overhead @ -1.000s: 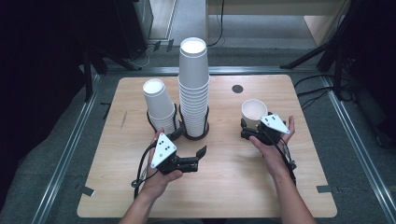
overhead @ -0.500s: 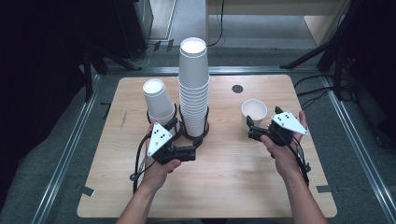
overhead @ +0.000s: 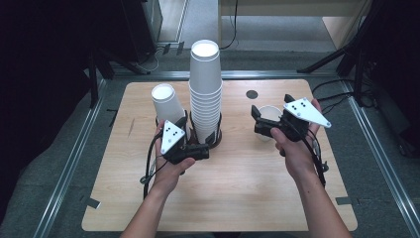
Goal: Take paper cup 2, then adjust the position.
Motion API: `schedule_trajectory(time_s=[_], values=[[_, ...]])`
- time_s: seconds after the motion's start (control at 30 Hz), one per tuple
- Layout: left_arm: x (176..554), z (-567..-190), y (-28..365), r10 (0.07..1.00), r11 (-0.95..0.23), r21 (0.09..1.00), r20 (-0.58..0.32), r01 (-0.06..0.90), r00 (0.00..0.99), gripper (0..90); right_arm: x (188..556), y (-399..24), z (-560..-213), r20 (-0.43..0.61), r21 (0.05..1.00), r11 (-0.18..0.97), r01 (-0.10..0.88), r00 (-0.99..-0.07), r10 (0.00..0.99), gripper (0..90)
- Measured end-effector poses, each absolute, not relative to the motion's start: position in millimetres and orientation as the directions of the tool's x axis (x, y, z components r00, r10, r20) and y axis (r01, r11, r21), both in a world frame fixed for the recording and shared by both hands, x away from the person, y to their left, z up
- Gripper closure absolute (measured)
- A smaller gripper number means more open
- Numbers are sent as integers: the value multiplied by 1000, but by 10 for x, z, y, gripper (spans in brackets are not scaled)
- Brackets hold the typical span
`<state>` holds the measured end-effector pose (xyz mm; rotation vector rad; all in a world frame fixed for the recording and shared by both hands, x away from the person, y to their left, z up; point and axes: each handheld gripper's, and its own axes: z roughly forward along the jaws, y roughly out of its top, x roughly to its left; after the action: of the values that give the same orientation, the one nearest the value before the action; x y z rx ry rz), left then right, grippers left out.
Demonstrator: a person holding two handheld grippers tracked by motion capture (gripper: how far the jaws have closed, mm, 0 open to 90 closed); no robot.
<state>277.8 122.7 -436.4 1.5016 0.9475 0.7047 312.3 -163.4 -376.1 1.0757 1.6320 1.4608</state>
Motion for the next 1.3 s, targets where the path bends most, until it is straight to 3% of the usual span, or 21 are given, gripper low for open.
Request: schedule_trajectory(time_s=[0.43, 0.83, 1.3], values=[[2964, -4311, 1186, 900, -1, 987, -69, 159, 430, 0, 3186, -1205, -3348, 84, 993, -29, 119, -495, 865, 0], [3149, -4217, 1086, 907, 32, 989, -89, 144, 411, 0, 3260, -787, -3034, 52, 995, 3, 98, -562, 825, 0], [3333, -4223, 980, 931, 42, 990, -86, 132, 355, 0, 3487, -481, -2967, 109, 989, -29, 142, -592, 799, 0]])
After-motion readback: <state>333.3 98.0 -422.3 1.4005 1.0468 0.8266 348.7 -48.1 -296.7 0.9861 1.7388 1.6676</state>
